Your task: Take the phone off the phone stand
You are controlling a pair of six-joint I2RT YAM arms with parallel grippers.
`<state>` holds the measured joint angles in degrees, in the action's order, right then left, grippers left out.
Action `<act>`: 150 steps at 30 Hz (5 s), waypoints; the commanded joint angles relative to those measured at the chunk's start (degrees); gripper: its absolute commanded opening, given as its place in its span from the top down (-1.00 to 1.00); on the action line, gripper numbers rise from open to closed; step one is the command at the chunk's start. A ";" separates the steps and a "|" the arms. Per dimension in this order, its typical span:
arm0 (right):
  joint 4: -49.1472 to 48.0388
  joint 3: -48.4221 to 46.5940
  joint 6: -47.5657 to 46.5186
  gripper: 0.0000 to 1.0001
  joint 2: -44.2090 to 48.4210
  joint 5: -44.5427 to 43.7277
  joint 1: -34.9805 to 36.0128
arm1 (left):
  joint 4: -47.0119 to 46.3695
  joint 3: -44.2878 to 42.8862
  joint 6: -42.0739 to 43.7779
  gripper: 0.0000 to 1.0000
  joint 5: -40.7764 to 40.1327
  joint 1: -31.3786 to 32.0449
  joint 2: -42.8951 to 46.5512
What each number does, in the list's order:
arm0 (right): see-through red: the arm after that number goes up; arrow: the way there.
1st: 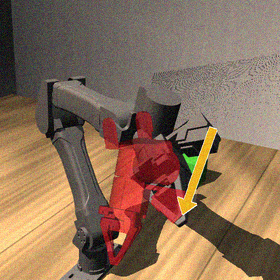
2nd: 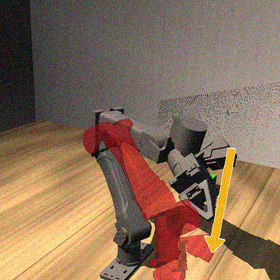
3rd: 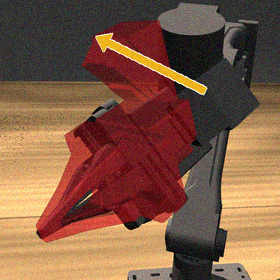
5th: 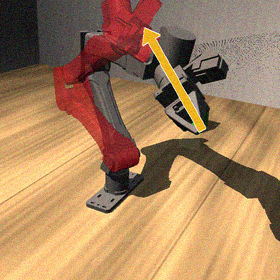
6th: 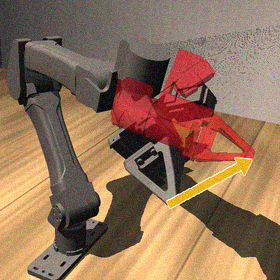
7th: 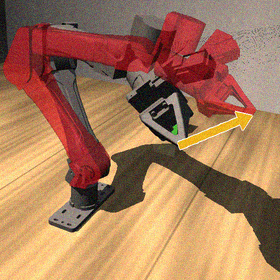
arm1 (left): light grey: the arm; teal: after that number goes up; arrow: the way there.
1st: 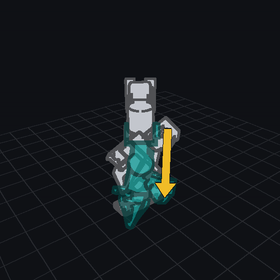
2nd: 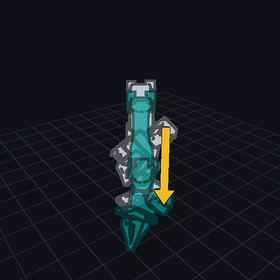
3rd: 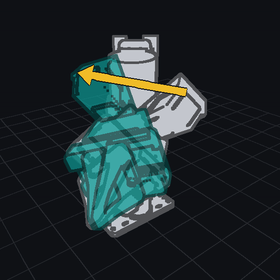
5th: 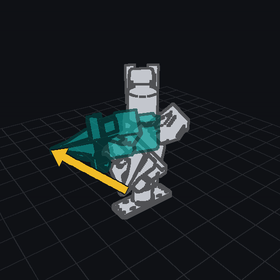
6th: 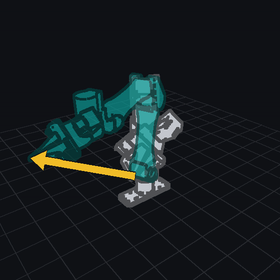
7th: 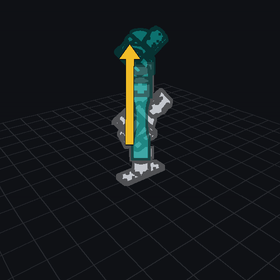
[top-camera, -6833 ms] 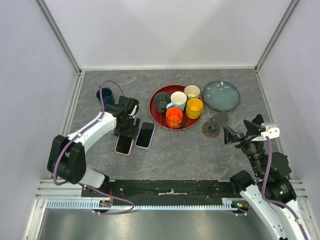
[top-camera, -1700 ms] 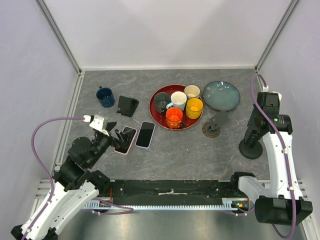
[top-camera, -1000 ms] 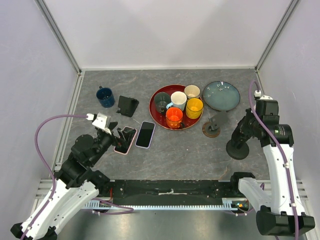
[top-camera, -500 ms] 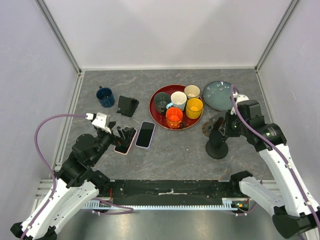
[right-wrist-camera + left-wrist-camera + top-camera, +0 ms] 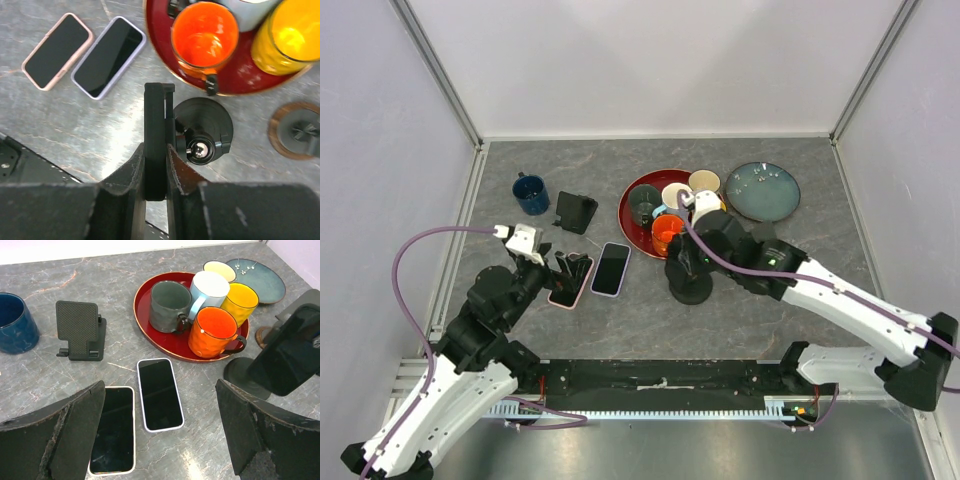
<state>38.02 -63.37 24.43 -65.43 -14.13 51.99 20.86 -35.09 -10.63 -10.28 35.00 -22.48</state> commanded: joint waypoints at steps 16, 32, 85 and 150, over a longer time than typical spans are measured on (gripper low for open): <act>-14.55 -4.30 2.21 0.00 -5.15 0.15 3.47 | 0.31 -1.29 0.53 -0.96 3.43 -0.20 -10.99; -19.55 6.84 -6.14 -0.96 15.14 -5.57 -4.41 | 5.25 -13.95 -15.11 -0.97 11.96 5.94 -24.89; -98.12 51.69 1.15 -0.49 -4.87 44.89 -22.19 | -3.81 -32.76 -18.81 -0.81 -33.84 39.88 -54.60; -106.93 53.09 -23.99 1.00 -12.53 -26.12 22.89 | 14.91 -33.11 -32.78 -0.09 -42.28 37.77 -55.04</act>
<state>-66.59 -8.69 1.13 -77.03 -37.54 73.82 35.16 -68.82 -39.07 -50.92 72.93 -76.84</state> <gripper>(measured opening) 0.061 0.563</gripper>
